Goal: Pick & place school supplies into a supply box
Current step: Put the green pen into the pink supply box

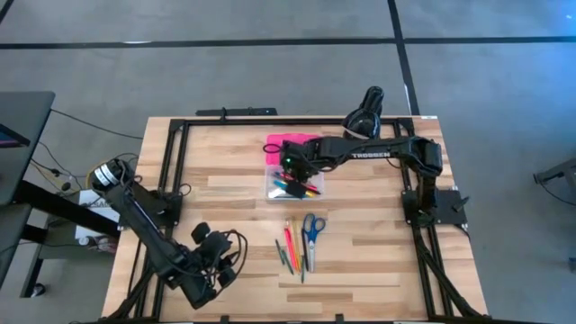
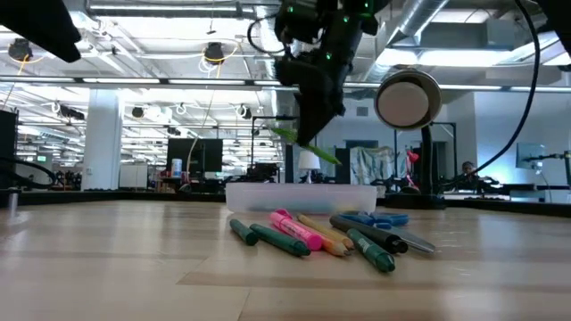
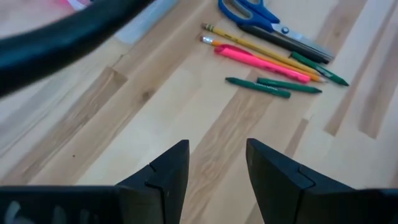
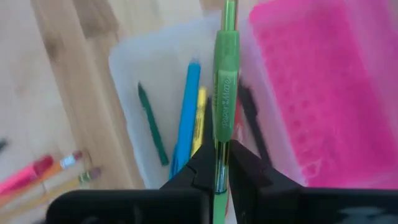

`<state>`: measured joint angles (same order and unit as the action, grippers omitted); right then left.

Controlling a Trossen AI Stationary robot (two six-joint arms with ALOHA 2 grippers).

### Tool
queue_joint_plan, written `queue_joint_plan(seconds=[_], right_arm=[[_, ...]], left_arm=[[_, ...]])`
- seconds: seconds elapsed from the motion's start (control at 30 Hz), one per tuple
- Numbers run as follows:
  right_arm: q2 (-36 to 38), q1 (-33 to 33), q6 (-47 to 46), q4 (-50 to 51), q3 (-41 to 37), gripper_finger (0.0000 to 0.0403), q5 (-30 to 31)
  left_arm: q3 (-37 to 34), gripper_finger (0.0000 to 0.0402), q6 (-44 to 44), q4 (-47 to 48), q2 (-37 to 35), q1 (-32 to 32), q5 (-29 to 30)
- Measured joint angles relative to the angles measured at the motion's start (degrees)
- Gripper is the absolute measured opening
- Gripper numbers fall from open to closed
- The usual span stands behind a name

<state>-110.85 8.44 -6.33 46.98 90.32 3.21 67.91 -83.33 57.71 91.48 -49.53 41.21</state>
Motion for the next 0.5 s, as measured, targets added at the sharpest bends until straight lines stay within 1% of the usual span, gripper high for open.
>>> queue_joint_plan(seconds=[0.2,0.5], right_arm=[[-0.04,0.66,0.36,-0.46,-4.17,0.0017,-0.21],[-0.04,1.48,-0.56,-2.55,-6.82,0.0034,-0.35]], left_arm=[[0.01,0.0155,0.10,0.27,0.00,1.00,0.10],[0.01,0.0155,0.11,0.39,0.00,2.12,0.29]])
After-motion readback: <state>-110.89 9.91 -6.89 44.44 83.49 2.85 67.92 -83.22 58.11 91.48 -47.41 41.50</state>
